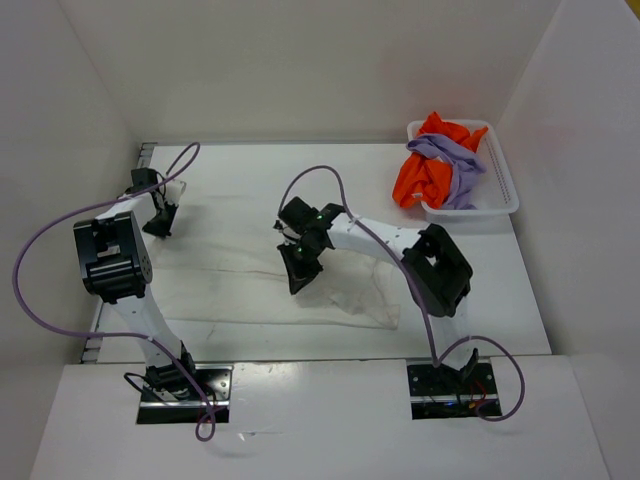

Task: Fold and stack the t-shirts
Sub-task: Fold the other side of the tshirt into a rectangle

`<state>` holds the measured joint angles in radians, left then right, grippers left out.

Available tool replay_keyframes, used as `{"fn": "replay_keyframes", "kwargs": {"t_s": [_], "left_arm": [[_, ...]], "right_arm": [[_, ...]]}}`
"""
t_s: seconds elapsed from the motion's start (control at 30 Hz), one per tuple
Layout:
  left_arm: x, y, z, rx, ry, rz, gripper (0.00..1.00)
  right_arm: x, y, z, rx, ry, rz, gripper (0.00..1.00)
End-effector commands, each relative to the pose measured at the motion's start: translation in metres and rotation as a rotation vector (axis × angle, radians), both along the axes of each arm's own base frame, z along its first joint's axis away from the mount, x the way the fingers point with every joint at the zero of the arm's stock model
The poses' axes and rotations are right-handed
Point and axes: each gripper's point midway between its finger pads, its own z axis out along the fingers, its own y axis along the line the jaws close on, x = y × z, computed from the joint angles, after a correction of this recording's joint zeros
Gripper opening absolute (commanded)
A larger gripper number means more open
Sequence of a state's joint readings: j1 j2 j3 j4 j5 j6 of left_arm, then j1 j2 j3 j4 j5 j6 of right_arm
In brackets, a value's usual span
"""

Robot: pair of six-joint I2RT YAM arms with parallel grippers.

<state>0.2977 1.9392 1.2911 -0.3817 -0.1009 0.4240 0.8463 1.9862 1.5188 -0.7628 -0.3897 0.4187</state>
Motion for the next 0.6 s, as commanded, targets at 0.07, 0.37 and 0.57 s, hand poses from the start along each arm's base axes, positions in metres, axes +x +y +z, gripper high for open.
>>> {"fn": "replay_keyframes", "kwargs": {"t_s": [0.07,0.37,0.57], "left_arm": [[0.006,0.007,0.025,0.029,-0.033,-0.010,0.19],[0.017,0.010,0.053,0.037,-0.093,0.008,0.29],[0.017,-0.020,0.142,0.004,-0.298,-0.065,0.79]], "right_arm": [[-0.021,0.044,0.038,0.080,-0.103,0.181,0.13],[-0.006,0.033,0.109,0.196,-0.310,-0.008,0.45],[0.047,-0.077,0.111,0.119,-0.291,-0.502,0.51]]}}
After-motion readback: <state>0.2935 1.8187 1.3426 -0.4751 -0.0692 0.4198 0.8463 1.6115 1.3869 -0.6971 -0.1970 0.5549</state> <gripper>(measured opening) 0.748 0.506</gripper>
